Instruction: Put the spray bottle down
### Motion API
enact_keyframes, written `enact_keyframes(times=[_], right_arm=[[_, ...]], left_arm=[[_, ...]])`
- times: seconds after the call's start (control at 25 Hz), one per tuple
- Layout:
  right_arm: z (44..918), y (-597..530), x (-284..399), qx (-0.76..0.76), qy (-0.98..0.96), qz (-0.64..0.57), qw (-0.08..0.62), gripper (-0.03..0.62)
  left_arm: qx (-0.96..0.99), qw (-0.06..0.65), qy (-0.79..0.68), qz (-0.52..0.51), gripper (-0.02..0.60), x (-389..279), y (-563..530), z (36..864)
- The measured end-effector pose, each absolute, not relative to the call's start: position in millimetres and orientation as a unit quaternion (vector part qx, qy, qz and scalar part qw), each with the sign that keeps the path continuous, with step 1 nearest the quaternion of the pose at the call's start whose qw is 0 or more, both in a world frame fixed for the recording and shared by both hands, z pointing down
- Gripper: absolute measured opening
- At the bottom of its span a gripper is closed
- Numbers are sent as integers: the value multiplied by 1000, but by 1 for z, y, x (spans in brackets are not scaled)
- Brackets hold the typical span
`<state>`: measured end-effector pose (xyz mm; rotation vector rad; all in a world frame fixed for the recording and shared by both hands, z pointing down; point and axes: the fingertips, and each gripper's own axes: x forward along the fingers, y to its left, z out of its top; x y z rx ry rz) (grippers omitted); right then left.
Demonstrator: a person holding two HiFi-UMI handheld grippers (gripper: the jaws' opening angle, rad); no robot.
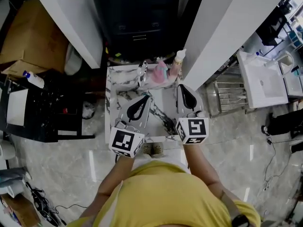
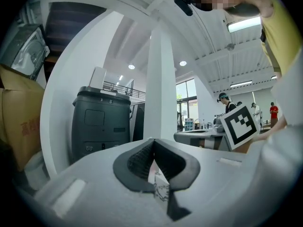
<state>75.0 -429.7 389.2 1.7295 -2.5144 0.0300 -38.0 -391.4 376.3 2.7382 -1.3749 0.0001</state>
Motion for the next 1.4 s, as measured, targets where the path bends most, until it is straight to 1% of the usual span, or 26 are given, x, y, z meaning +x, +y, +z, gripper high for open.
enact_keyframes(times=[0.44,0.56,0.76,1.0,1.4], right_arm=[[328,-357,83,564,-825,-33,28,0],[324,-344,76,555,-830,-45,37,0],[327,-333,69,552,-831,-45,60,0],[329,-338,74,553,-831,-51,42,0],[334,-340,78,557,-828,-47,40,0]], left_arm=[[878,-14,-478,11,2,-47,-354,328],[876,-25,-481,16,2,-47,-346,323],[876,-26,-481,14,2,-45,-339,321],[876,-27,-482,12,2,-47,-340,320],[878,-27,-478,18,2,-46,-338,326]])
